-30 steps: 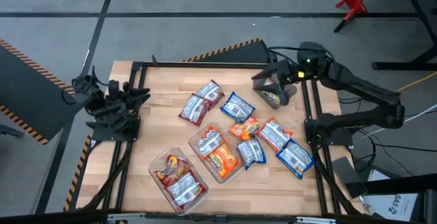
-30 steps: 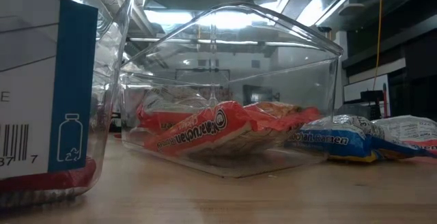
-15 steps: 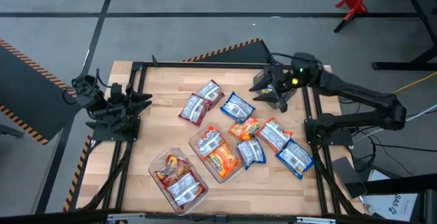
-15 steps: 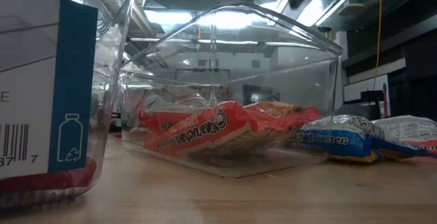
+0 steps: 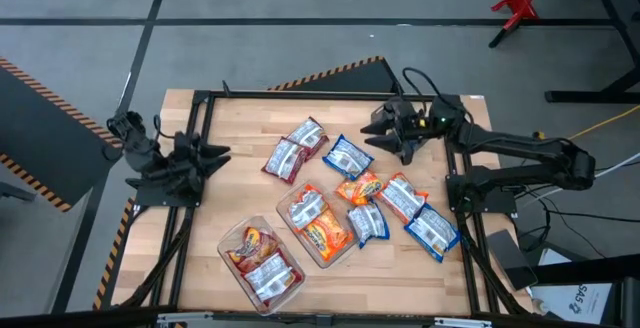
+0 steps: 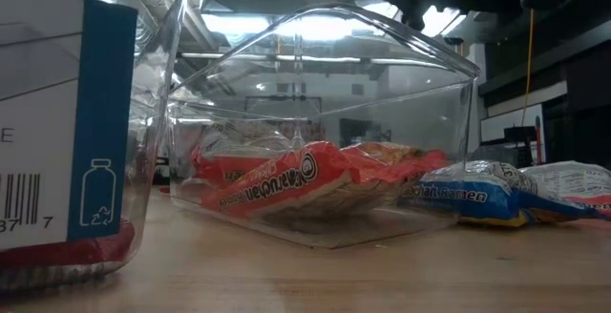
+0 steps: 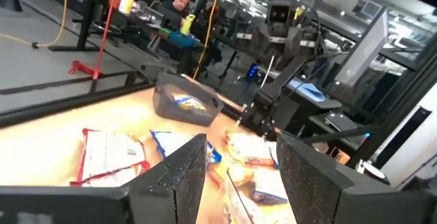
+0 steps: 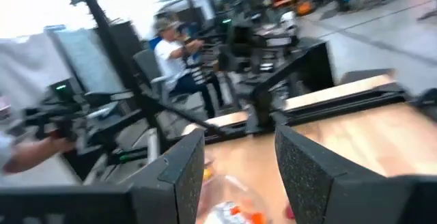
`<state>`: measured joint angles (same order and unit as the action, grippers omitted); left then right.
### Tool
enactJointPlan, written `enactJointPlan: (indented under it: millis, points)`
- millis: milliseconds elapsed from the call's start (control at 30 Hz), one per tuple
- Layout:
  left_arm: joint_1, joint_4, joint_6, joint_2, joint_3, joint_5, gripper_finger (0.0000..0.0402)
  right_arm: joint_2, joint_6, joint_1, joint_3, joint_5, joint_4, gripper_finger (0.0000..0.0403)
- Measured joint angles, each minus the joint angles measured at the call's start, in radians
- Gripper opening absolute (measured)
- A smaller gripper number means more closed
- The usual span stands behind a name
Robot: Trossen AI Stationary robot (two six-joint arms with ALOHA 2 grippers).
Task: Sort Maruchan noodles
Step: Put the orange noodle pack into the top transparent bin
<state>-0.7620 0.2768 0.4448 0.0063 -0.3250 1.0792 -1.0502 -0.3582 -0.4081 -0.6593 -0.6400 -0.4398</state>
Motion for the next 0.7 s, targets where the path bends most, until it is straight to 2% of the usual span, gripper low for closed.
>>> enactJointPlan:
  millis: [100, 333, 533, 700]
  points:
    - [0.000, 0.000, 0.017, 0.000, 0.009, -0.010, 0.0172, 0.001, 0.054, 0.032, -0.034, -0.004, 0.143, 0.0166]
    - [0.000, -0.001, 0.020, 0.000, 0.011, -0.071, 0.0172, 0.000, 0.143, 0.119, -0.107, 0.270, 0.717, 0.0166]
    - [0.000, -0.001, 0.017, 0.000, 0.011, -0.069, 0.0172, 0.000, -0.022, 0.198, -0.148, 0.397, 1.123, 0.0171]
    - [0.000, 0.012, 0.017, 0.000, 0.011, -0.046, 0.0172, -0.004, -0.200, 0.268, -0.148, 0.455, 1.375, 0.0213]
